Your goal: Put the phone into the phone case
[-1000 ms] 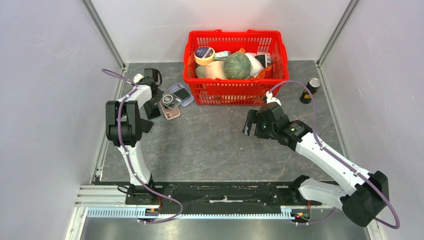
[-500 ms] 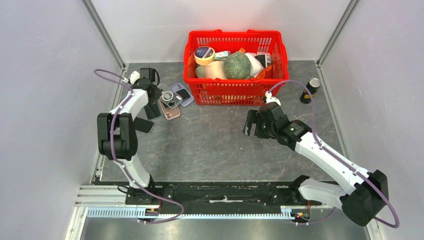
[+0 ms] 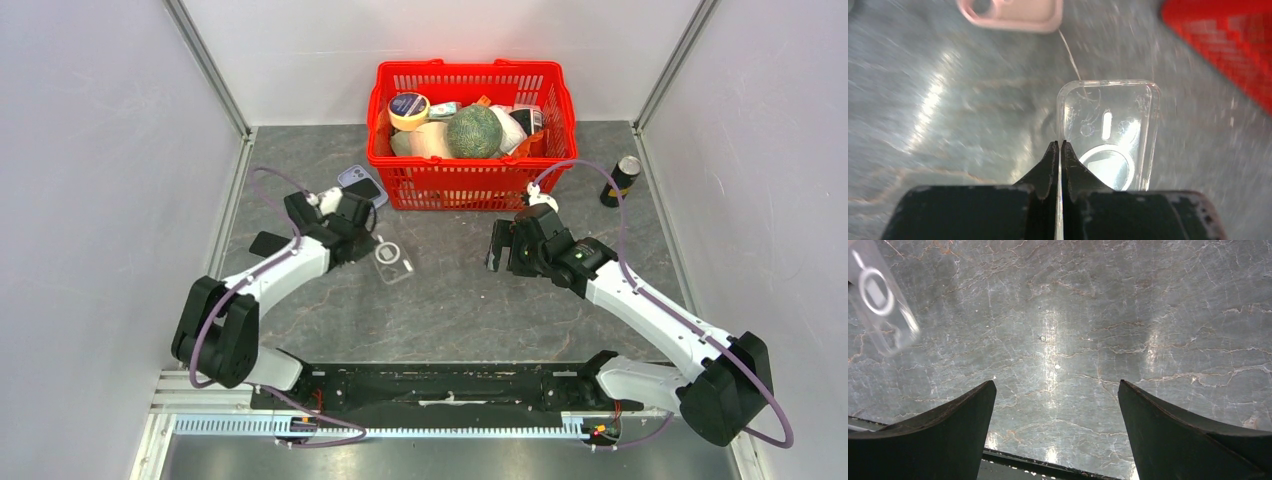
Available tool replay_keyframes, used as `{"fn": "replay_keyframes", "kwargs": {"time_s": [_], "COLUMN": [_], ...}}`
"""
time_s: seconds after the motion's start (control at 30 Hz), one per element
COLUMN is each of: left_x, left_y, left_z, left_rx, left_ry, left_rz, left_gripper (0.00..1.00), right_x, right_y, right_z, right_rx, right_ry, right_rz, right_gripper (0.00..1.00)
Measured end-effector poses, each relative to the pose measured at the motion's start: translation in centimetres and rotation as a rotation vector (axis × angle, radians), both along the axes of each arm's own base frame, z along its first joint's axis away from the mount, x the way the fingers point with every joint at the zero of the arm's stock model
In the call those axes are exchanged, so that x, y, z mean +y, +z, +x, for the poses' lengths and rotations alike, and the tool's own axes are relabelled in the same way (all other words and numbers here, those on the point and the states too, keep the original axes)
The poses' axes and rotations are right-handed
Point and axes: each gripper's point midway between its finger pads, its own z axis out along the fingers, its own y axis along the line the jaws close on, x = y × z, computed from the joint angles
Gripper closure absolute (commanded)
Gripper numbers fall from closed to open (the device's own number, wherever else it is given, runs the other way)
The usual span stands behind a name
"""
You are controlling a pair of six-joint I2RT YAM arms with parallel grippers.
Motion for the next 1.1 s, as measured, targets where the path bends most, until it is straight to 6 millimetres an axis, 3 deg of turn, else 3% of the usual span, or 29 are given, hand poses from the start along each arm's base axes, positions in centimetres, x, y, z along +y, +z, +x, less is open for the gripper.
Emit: {"fn": "replay_keyframes", "kwargs": {"time_s": [0.2,0.3,0.47,0.6,0.63,0.7,0.77,0.93,1.1], "left_x": [-7.6,-10.8,-14.7,-16.8,-17.3,-17.9,-18.2,-18.1,-16.6], "left_y": [-1.2,-1.7,-3.8,-5.0,-5.2,-5.3,-5.2,-4.9,-3.8], "left_z": [-5.1,-6.8,-8.4,-8.5,-8.3,-8.2,-8.0,-7.7,-7.4], "left_rx": [0.019,0.017,0.052,0.067,0.067,0.066,0.056,0.043,0.022], "left_ry": [-0.241,-0.340,-0.452,-0.492,-0.498,-0.506,-0.513,-0.507,-0.470], "left_rz": [-0.001,-0.005,-0.007,-0.002,-0.004,-0.009,-0.014,-0.003,0.043], "left_gripper": [0.98,0.98,0.98,0.98,0.93,0.74,0.68,0.37,0.33], "right_x": [0.1,0.1,0.2,0.0,0.0,0.0,-0.1,-0.2,-0.2], "right_y": [0.1,0.1,0.1,-0.3,-0.4,-0.5,-0.6,-0.8,-0.9], "right_z": [0.1,0.2,0.2,0.1,0.0,0.0,-0.1,-0.2,-0.2], "right_rx": [-0.007,-0.007,-0.010,-0.003,0.000,0.002,0.004,0.006,0.005], "right_ry": [0.001,0.001,0.000,0.000,0.000,0.000,0.000,0.005,0.011], "right_rz": [0.005,0.006,0.008,0.002,0.000,-0.002,-0.004,-0.011,-0.017], "right_gripper": [0.01,0.01,0.01,0.01,0.01,0.01,0.01,0.01,0.01]}}
